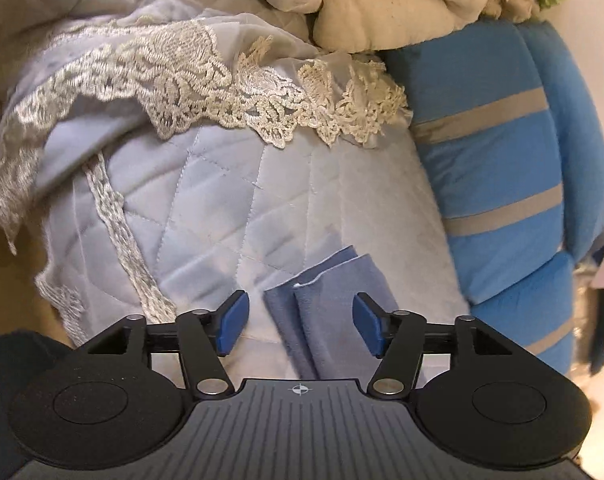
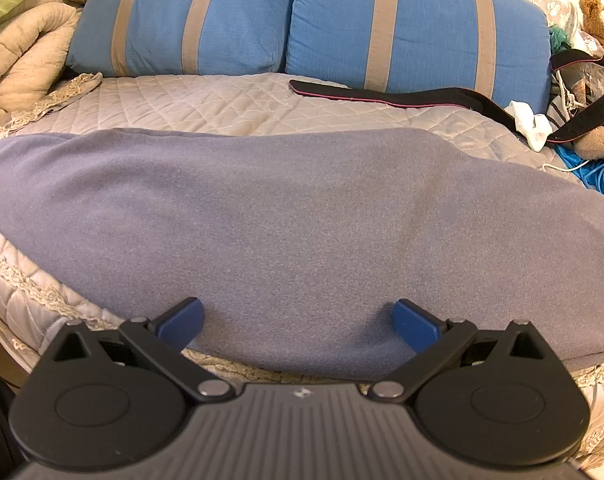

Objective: Fold clothes

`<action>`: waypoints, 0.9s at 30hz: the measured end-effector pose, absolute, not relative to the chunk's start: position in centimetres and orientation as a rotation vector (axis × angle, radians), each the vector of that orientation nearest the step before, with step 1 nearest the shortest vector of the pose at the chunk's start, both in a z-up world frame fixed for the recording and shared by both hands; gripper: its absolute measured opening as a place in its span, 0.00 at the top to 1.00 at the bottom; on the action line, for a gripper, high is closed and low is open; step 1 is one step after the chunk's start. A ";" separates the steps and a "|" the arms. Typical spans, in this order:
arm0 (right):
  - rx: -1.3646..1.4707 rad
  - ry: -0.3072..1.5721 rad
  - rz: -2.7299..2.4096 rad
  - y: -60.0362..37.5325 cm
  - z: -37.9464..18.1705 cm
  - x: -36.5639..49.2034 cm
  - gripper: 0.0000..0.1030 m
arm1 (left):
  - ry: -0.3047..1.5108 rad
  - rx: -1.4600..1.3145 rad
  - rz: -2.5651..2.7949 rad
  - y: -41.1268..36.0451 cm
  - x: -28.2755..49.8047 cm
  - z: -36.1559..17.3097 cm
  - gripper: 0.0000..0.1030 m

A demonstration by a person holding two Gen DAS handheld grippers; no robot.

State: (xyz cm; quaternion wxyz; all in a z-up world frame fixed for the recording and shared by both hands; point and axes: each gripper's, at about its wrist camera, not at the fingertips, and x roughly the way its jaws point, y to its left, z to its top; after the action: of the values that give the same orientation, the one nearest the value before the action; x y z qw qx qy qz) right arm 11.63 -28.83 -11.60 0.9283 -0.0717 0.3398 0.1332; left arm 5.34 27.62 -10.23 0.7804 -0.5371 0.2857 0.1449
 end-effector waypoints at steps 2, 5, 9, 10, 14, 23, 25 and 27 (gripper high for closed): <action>-0.147 0.696 0.273 -28.8 -11.6 11.6 0.00 | 0.604 -1.186 0.288 27.5 5.3 -10.4 0.44; -0.148 0.696 0.272 -28.8 -11.6 11.6 0.00 | 0.585 -1.245 0.237 27.3 5.6 -11.1 0.44; -0.149 0.696 0.272 -28.7 -11.6 11.5 0.00 | 0.581 -1.247 0.233 26.7 6.2 -11.5 0.44; -0.149 0.695 0.272 -28.7 -11.6 11.5 0.00 | 0.579 -1.241 0.237 26.6 6.3 -11.5 0.44; -0.149 0.695 0.272 -28.7 -11.6 11.5 0.00 | 0.580 -1.236 0.234 26.6 6.2 -11.4 0.64; -0.145 0.691 0.270 -28.5 -11.6 11.5 0.00 | 0.556 -0.995 0.195 25.1 6.4 -7.2 0.96; -0.145 0.648 0.246 -28.4 -11.2 11.1 0.00 | 0.529 -0.957 0.156 24.7 6.5 -5.7 0.96; -0.114 0.582 0.231 -27.9 -10.5 10.2 0.00 | 0.507 -0.911 0.120 24.2 6.4 -4.0 0.96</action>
State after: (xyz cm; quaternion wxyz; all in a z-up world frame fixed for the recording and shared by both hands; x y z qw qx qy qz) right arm 10.18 -27.90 -10.51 0.9499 -0.0560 0.2859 0.1135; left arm 6.38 24.23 -4.03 0.8656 -0.4347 0.2420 0.0572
